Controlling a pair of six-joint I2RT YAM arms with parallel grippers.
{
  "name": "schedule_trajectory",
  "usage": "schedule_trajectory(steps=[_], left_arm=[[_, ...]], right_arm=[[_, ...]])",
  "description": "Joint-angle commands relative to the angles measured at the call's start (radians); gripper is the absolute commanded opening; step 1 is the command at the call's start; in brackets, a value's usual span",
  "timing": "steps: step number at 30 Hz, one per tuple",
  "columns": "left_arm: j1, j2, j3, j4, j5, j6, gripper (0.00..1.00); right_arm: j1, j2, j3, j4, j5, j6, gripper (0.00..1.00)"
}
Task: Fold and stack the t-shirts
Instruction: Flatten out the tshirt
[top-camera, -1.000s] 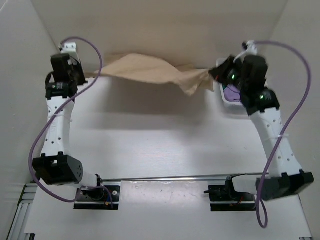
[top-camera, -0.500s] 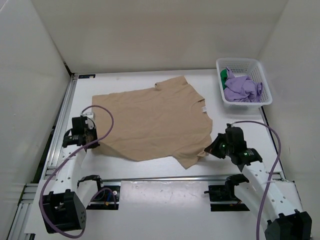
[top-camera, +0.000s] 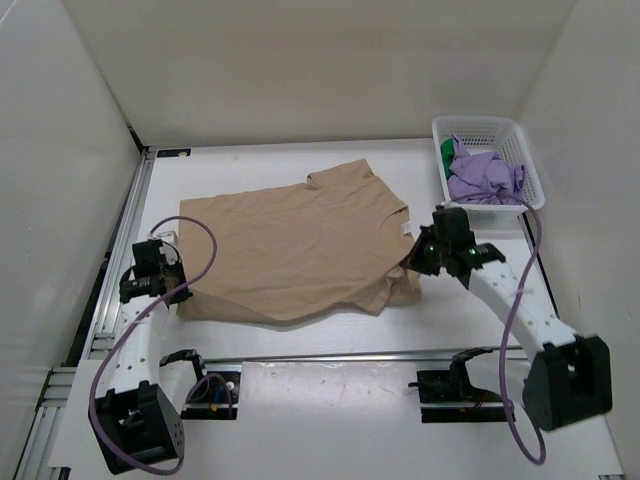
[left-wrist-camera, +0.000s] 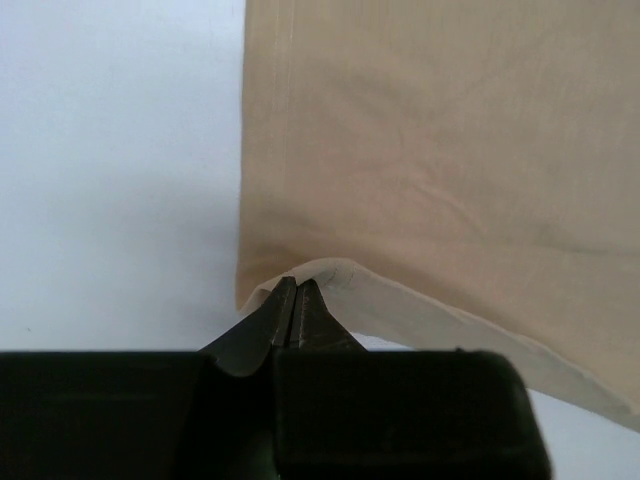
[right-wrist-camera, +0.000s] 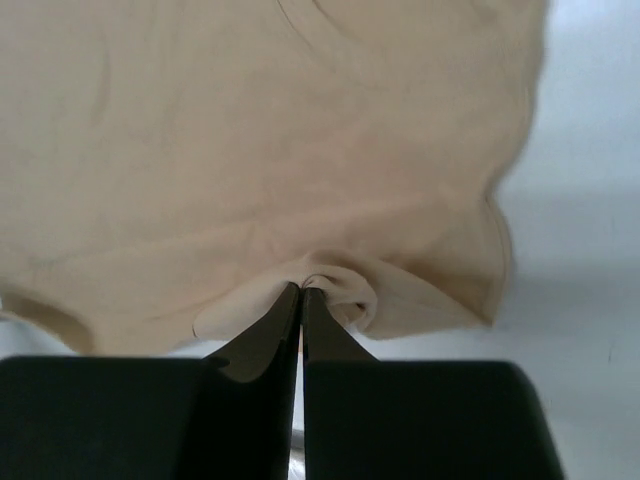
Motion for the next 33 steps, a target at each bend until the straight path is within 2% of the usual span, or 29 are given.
schedule_trajectory(steps=[1,4,10,16,27,33], left_arm=[[0.030,0.089,0.105,0.058,0.065,0.000,0.10],[0.054,0.189,0.174,0.078,0.075,0.000,0.10],[0.065,0.330,0.261,0.110,0.075,0.000,0.10],[0.065,0.375,0.251,0.132,0.041,0.000,0.10],[0.065,0.384,0.205,0.193,0.004,0.000,0.10],[0.065,0.441,0.253,0.193,0.004,0.000,0.13]], right_arm=[[0.003,0.158,0.184,0.057,0.019,-0.106,0.00],[0.003,0.292,0.327,0.045,0.010,-0.157,0.00],[-0.018,0.522,0.491,0.016,0.024,-0.189,0.00],[-0.046,0.651,0.615,-0.015,0.024,-0.208,0.00],[-0.055,0.791,0.765,-0.064,0.049,-0.217,0.00],[-0.055,0.823,0.798,-0.096,0.058,-0.226,0.00]])
